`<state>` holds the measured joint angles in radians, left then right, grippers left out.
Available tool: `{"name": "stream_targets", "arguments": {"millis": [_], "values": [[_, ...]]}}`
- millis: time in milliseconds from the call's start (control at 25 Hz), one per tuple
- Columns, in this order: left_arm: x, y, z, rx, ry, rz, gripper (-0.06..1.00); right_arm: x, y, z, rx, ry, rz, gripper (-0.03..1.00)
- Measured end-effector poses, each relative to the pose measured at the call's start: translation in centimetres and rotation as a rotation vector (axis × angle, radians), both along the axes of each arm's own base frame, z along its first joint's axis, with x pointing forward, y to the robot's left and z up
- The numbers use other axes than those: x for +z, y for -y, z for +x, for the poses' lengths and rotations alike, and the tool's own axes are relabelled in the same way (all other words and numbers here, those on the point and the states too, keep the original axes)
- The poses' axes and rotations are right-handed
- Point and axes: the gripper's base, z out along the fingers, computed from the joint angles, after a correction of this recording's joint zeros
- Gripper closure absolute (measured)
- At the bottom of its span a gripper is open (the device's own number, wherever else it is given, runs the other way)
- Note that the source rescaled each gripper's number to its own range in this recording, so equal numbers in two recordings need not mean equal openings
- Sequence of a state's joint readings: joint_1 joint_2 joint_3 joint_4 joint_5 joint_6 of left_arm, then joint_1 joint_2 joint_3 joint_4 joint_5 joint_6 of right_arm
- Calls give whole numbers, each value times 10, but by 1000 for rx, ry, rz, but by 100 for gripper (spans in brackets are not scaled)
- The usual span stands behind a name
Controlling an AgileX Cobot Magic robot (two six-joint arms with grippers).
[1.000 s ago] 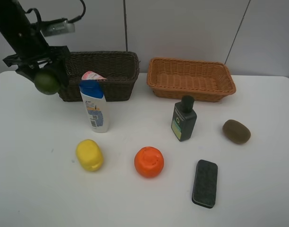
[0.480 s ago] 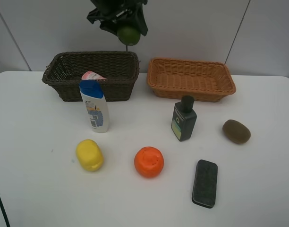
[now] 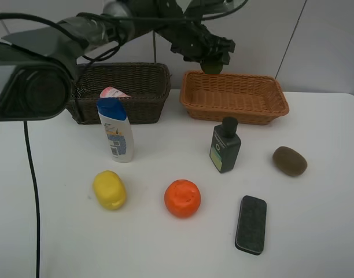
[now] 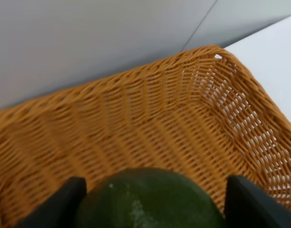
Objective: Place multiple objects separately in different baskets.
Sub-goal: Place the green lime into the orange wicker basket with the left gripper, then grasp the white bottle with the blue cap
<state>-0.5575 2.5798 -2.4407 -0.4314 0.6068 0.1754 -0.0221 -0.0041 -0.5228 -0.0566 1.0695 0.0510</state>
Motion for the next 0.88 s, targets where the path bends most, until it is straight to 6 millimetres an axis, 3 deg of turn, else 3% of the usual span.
{"name": "stream_targets", "arguments": {"millis": [120, 200, 240, 440, 640, 880], "values": [[-8, 10, -1, -28, 66, 10, 30, 0, 0, 0, 0, 0, 0, -1], [-6, 12, 0, -25, 91, 3, 7, 0, 0, 0, 0, 0, 0, -1], [-6, 12, 0, -23, 97, 0, 2, 0, 0, 0, 0, 0, 0, -1], [2, 10, -4, -46, 70, 18, -5, 0, 0, 0, 0, 0, 0, -1], [47, -2, -26, -131, 5, 125, -5, 0, 0, 0, 0, 0, 0, -1], [115, -41, -62, -172, -41, 392, -5, 0, 0, 0, 0, 0, 0, -1]]}}
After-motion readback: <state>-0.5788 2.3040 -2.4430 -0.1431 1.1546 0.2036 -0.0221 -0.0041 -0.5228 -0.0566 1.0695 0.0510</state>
